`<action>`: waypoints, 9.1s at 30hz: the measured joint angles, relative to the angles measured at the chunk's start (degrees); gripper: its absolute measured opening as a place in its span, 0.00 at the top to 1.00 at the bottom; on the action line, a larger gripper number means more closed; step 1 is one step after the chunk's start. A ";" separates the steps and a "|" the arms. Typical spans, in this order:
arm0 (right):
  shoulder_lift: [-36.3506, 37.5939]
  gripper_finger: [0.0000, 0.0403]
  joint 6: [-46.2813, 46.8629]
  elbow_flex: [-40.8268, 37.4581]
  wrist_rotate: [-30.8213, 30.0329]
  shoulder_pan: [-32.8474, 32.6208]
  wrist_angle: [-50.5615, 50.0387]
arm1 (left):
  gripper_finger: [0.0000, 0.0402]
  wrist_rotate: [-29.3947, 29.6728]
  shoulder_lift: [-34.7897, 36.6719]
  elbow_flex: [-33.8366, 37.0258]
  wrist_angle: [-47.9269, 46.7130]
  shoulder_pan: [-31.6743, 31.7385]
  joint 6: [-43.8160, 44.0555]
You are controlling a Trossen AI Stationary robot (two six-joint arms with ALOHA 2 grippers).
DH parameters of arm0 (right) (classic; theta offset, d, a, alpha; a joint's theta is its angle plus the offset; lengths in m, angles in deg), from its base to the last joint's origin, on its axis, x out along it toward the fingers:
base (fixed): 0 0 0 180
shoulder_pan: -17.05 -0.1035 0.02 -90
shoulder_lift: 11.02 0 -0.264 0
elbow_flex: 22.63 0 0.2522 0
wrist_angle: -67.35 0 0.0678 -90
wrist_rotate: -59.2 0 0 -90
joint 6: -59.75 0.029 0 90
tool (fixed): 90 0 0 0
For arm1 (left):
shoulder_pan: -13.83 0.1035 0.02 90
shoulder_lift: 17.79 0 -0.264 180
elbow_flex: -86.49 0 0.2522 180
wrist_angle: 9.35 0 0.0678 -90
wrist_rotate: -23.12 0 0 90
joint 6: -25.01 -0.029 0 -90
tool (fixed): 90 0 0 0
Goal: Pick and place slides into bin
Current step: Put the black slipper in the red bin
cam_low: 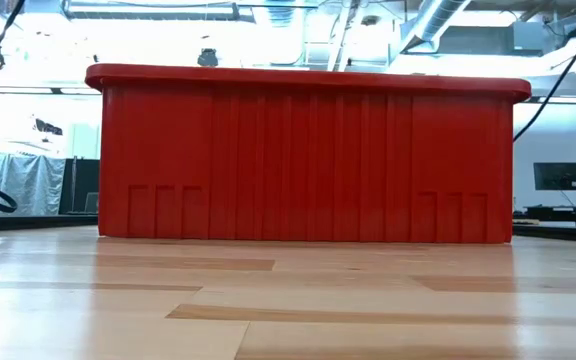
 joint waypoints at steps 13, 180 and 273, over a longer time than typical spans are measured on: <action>4.15 0.67 -5.88 0.00 -7.16 4.90 -1.14 | 1.00 3.09 0.00 0.02 18.74 8.83 -1.91; -26.05 0.97 -65.70 25.92 87.48 93.30 -17.64 | 0.50 10.60 29.64 0.07 -16.68 -32.08 -8.69; -40.93 0.76 -72.46 18.49 82.19 99.89 -17.19 | 0.50 11.40 29.53 0.07 -21.11 -24.05 -5.48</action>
